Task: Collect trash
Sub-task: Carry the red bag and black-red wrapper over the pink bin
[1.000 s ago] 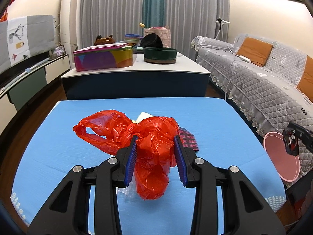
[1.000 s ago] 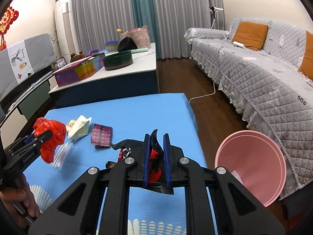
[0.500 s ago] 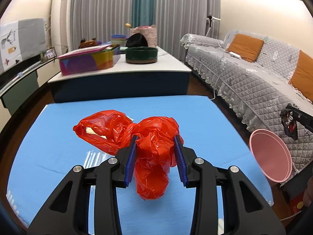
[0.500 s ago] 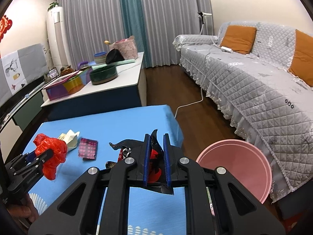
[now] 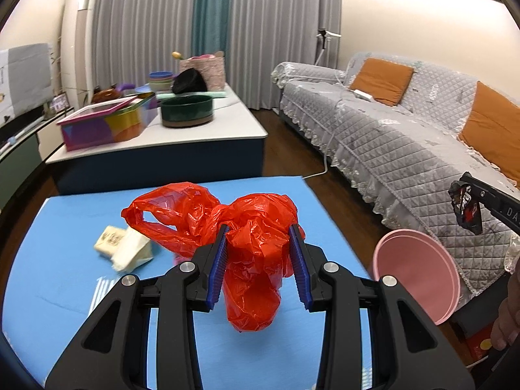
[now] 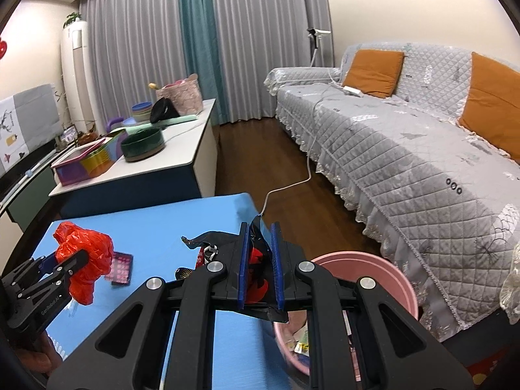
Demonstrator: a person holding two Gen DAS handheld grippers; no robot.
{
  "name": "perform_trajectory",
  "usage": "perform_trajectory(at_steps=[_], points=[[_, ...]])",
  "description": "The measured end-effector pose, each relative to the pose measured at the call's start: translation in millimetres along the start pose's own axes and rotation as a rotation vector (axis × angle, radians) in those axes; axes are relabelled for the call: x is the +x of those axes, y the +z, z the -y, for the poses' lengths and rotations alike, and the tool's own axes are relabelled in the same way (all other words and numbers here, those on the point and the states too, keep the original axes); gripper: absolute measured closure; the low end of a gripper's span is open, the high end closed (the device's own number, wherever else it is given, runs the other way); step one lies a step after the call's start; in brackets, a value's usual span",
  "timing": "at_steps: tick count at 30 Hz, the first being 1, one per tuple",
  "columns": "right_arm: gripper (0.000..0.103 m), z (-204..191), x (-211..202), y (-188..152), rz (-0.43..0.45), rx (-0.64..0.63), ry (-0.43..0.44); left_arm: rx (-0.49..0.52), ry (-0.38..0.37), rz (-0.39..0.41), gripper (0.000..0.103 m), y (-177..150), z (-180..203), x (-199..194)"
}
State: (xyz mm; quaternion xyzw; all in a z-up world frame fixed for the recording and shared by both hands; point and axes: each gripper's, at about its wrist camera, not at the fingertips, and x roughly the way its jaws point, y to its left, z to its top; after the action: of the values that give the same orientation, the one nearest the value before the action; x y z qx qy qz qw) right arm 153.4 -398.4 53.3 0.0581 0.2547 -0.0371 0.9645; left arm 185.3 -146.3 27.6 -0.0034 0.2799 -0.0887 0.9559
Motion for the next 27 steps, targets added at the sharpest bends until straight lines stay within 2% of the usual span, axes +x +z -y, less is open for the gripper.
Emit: perform_trajectory(at_steps=[11,27], points=[[0.089,47,1,4,-0.007,0.068,-0.068,0.037,-0.075,0.010,0.067,12,45,7],[0.089,89,-6,-2,-0.026,0.112,-0.138,0.115,-0.208,-0.019,0.067,9,101,18]])
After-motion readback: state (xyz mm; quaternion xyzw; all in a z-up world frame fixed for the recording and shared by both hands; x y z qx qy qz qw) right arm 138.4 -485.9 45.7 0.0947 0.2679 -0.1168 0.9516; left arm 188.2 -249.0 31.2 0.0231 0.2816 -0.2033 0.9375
